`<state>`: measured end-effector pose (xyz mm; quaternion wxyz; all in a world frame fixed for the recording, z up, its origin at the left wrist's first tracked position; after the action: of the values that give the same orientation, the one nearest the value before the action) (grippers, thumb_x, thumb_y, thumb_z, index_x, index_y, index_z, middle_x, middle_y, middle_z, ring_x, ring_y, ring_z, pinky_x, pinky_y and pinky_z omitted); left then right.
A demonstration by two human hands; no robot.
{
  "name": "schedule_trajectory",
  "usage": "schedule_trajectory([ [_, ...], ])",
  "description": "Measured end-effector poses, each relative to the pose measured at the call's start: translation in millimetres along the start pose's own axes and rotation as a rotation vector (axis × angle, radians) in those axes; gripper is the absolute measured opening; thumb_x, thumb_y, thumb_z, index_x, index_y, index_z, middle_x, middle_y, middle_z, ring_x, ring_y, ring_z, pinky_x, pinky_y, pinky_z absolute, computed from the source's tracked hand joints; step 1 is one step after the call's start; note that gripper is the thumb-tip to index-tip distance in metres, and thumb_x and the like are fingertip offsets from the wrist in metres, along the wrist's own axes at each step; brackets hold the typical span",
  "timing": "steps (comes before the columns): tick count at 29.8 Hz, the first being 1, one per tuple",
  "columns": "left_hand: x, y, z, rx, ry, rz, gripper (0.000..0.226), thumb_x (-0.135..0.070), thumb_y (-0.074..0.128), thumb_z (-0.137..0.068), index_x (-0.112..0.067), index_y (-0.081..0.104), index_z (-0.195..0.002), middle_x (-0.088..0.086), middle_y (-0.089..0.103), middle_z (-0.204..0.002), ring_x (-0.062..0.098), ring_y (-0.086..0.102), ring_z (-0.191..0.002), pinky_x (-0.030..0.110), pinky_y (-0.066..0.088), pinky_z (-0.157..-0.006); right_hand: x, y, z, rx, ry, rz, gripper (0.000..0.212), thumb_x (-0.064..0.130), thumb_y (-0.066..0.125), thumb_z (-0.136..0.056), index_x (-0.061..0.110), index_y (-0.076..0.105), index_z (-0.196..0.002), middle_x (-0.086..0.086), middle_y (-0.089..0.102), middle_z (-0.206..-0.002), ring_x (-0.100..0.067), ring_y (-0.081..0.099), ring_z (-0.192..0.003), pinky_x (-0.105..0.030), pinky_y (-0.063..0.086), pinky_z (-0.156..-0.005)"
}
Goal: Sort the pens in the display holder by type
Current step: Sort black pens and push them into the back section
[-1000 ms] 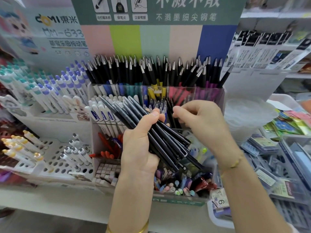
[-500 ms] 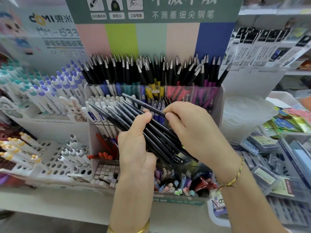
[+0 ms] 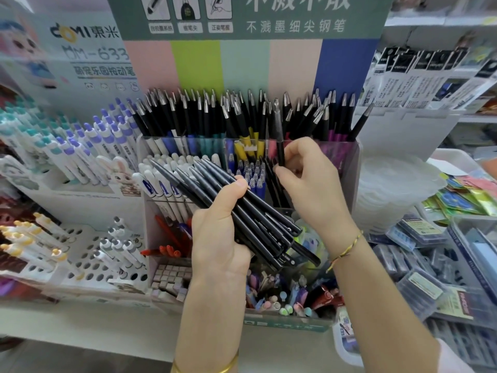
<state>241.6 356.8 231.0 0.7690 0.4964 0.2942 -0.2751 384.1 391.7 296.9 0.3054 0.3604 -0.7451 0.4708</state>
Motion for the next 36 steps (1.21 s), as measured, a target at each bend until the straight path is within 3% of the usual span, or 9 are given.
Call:
schedule_trajectory([
  [3, 1, 2, 1, 0.018, -0.006, 0.001, 0.005, -0.012, 0.068, -0.081, -0.011, 0.065, -0.077, -0.004, 0.064, -0.056, 0.012, 0.066, -0.055, 0.036, 0.058, -0.062, -9, 9, 1, 0.010, 0.032, 0.131, 0.014, 0.010, 0.059, -0.084, 0.015, 0.051, -0.095, 0.005, 0.055, -0.082, -0.020, 0.054, -0.081, -0.033, 0.046, -0.070],
  [7, 0, 2, 1, 0.020, -0.007, -0.004, 0.007, -0.012, 0.069, -0.081, -0.009, 0.064, -0.076, -0.002, 0.063, -0.055, 0.014, 0.066, -0.053, 0.036, 0.058, -0.056, -9, 13, 1, 0.028, 0.013, 0.429, 0.021, 0.018, 0.056, -0.083, 0.017, 0.035, -0.077, 0.006, 0.036, -0.072, -0.021, 0.042, -0.070, -0.031, 0.026, -0.050],
  [10, -1, 1, 0, 0.016, -0.007, -0.008, 0.007, -0.012, 0.070, -0.080, -0.010, 0.065, -0.075, -0.002, 0.063, -0.056, 0.015, 0.066, -0.056, 0.038, 0.059, -0.059, -14, 13, 0, 0.082, 0.052, 0.595, 0.037, 0.026, 0.056, -0.085, 0.019, 0.027, -0.062, 0.004, 0.035, -0.067, -0.025, 0.045, -0.081, -0.030, 0.031, -0.057],
  [16, 2, -1, -2, 0.013, -0.018, -0.005, 0.006, -0.013, 0.070, -0.080, -0.009, 0.065, -0.080, -0.002, 0.064, -0.056, 0.013, 0.066, -0.054, 0.038, 0.059, -0.058, -26, 20, 1, 0.218, 0.138, 0.745, 0.046, 0.034, 0.058, -0.091, 0.017, 0.030, -0.058, 0.000, 0.039, -0.066, -0.028, 0.049, -0.096, -0.031, 0.036, -0.062],
  [19, 3, 0, -1, 0.020, -0.025, -0.007, 0.007, -0.013, 0.069, -0.081, -0.009, 0.065, -0.077, -0.002, 0.063, -0.056, 0.013, 0.066, -0.054, 0.039, 0.059, -0.061, -30, 20, 1, 0.207, 0.144, 0.720, 0.046, 0.036, 0.060, -0.089, 0.016, 0.033, -0.058, -0.003, 0.047, -0.072, -0.028, 0.051, -0.091, -0.031, 0.037, -0.061],
  [24, 2, 4, 1, 0.040, -0.007, -0.017, 0.008, -0.012, 0.068, -0.082, -0.010, 0.066, -0.074, -0.002, 0.063, -0.056, 0.014, 0.066, -0.055, 0.038, 0.058, -0.062, -23, 3, 8, 0.164, 0.107, 0.391, 0.024, 0.033, 0.060, -0.089, 0.012, 0.069, -0.083, 0.001, 0.065, -0.076, -0.019, 0.062, -0.077, -0.035, 0.053, -0.071],
  [29, 2, 8, 5, 0.041, 0.015, -0.011, 0.009, -0.009, 0.067, -0.082, -0.007, 0.066, -0.073, 0.000, 0.065, -0.057, 0.018, 0.068, -0.057, 0.042, 0.059, -0.061, 6, -6, 32, 0.359, 0.142, -0.087, 0.029, 0.032, 0.057, -0.090, 0.011, 0.070, -0.074, 0.013, 0.057, -0.055, 0.002, 0.052, -0.052, -0.011, 0.042, -0.053],
  [32, 2, 10, 6, 0.039, 0.034, -0.044, 0.012, -0.009, 0.068, -0.081, -0.008, 0.066, -0.070, 0.001, 0.064, -0.057, 0.018, 0.068, -0.058, 0.041, 0.060, -0.063, 14, -3, 39, 0.422, 0.095, -0.081, 0.030, 0.040, 0.062, -0.084, 0.012, 0.067, -0.075, 0.004, 0.058, -0.061, -0.003, 0.051, -0.055, -0.016, 0.044, -0.054],
  [36, 3, 10, 8, 0.026, 0.031, -0.096, 0.009, -0.010, 0.071, -0.079, -0.004, 0.064, -0.076, 0.004, 0.063, -0.059, 0.022, 0.067, -0.059, 0.045, 0.059, -0.060, 17, -7, 37, 0.391, 0.049, -0.049, 0.017, 0.032, 0.066, -0.084, 0.017, 0.070, -0.078, 0.002, 0.067, -0.072, -0.010, 0.060, -0.065, -0.023, 0.051, -0.064],
])
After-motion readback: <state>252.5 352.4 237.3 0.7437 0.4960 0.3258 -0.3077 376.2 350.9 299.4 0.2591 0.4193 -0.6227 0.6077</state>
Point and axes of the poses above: each hand's wrist, its own z-axis away from the middle knuckle, its own y-axis out of the palm, x = y × z, the point moved 9 cm from there along -z, towards the middle knuckle
